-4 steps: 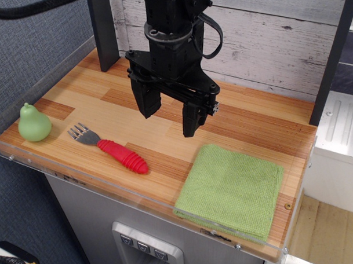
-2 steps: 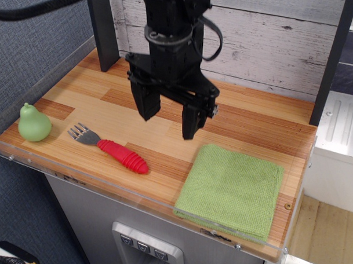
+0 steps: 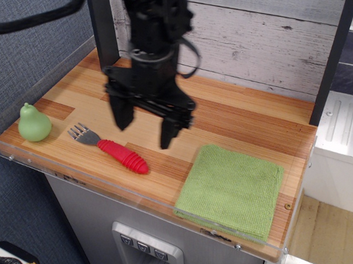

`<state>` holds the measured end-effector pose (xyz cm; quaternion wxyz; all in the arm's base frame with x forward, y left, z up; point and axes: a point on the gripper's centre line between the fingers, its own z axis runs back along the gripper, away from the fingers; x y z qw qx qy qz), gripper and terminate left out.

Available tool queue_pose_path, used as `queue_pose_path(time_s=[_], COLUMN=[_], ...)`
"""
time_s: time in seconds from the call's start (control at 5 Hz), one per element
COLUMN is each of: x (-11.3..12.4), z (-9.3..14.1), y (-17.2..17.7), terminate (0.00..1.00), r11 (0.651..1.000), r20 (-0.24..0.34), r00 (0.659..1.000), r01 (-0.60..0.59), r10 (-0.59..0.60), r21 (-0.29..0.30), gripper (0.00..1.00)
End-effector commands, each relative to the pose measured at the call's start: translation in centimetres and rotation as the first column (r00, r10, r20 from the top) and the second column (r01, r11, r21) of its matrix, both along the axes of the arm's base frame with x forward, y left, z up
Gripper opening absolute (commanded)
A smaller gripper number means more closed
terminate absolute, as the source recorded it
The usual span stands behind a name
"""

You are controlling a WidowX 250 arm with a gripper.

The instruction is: Put the pear on the bottom left hand side of the table.

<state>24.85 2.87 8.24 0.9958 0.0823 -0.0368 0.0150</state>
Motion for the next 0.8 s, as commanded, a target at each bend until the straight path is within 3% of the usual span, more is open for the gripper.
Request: queue_pose_path(time_s=[0.0,0.2,0.6], x=[0.2,0.1,-1.0], z=[1.6,1.1,1.6], y=[7.8,11.1,15.0], terminate=[0.0,0.0,0.0], r11=[0.972,0.948,0.874], r20=[0.067,0.087,0.079], r00=[0.971,0.945,0.871], r01=[-0.226,-0.309,-0.485], r10=[0.231,0.315,0.484], r21=[-0.069,-0.074,-0.01], gripper=[1.0,1.0,1.0])
